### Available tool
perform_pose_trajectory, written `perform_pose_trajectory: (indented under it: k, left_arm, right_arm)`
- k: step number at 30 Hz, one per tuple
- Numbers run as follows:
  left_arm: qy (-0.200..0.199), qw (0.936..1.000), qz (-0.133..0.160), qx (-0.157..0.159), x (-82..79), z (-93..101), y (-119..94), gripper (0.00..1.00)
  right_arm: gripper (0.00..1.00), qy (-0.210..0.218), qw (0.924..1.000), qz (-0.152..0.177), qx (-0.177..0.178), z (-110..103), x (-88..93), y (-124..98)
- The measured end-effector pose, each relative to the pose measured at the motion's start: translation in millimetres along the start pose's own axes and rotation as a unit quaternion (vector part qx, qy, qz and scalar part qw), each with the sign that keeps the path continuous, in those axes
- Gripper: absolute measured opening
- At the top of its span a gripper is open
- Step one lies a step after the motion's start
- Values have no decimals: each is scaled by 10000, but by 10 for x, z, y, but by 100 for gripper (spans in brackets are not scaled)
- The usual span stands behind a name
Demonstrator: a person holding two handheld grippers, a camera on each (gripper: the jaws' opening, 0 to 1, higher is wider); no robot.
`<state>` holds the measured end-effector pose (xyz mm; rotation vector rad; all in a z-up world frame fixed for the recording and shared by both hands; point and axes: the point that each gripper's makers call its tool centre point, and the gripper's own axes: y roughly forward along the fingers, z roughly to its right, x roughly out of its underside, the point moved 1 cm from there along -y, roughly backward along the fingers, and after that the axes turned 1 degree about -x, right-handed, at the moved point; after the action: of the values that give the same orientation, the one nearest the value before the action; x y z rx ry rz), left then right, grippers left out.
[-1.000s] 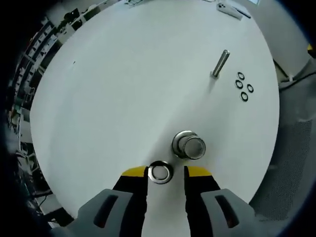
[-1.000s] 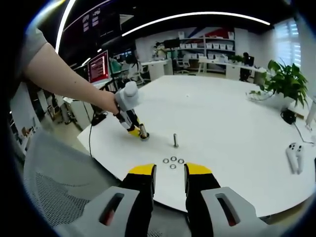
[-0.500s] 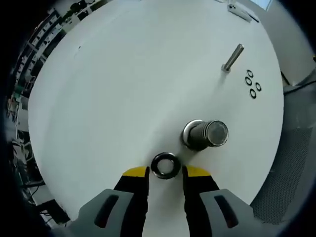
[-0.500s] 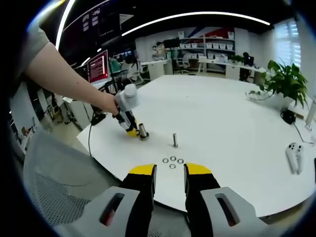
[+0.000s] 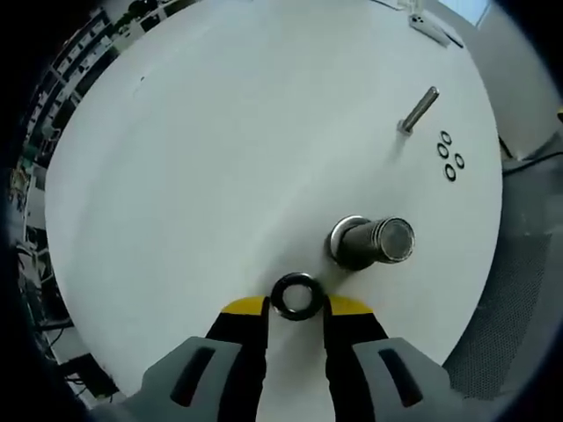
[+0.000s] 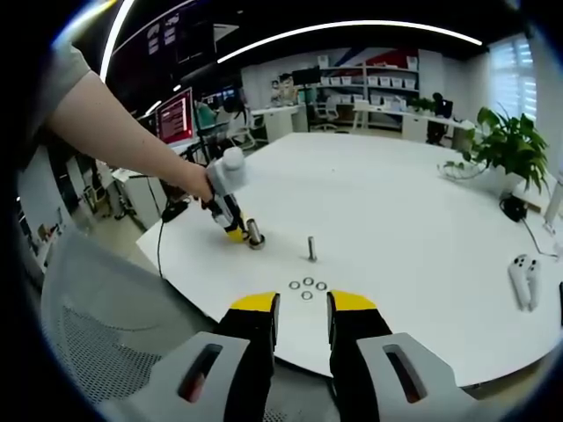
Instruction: Place the washer onto the threaded stud by aligning its center hole with the stud, sliding it down to the base, and recovering from edge contact or off-axis alignment until the washer reaches the visible bottom stop.
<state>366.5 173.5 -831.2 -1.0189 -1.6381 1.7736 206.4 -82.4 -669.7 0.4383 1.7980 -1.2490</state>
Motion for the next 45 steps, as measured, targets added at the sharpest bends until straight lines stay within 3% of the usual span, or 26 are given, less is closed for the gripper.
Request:
perform_pose_trajectory:
  k: [7, 18, 27, 45]
  left_arm:
    - [53, 10000, 6, -39, 20, 63, -8, 21]
    - [723, 9965, -408, 59, 190, 338, -38, 21]
    - [507, 9981, -335, 82, 182, 353, -36, 26]
    - [401, 9989, -233, 34, 185, 325, -35, 25]
  right_arm:
    - [24, -1, 10000, 5, 6, 2, -2, -1]
    - [24, -16, 10000, 2, -6, -2, -2, -2]
    - [24, -29, 10000, -1, -25, -8, -2, 2]
    - [24, -23, 10000, -3, -33, -13, 0, 1]
